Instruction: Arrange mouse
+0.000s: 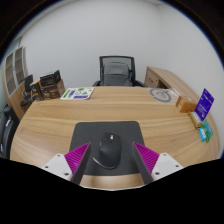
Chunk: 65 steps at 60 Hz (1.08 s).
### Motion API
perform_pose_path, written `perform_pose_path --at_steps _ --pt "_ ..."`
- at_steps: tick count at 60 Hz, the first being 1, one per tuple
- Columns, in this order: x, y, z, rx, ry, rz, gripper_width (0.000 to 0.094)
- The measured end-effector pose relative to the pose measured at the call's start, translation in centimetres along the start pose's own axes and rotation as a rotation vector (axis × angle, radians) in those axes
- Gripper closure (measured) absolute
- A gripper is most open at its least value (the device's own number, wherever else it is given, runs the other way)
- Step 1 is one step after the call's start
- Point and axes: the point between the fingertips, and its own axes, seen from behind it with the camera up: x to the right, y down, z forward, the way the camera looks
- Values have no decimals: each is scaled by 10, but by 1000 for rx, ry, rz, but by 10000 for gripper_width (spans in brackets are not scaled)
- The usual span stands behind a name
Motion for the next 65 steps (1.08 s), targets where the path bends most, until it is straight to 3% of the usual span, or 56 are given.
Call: perform_pose_path --at_steps 14,33,45,65 --pt "-2 -16 -139 57 38 -37 81" --pt "-4 7 -283 90 86 -18 81" --pt "1 25 -329 106 109 -1 84" --pt "0 33 -342 102 92 19 86"
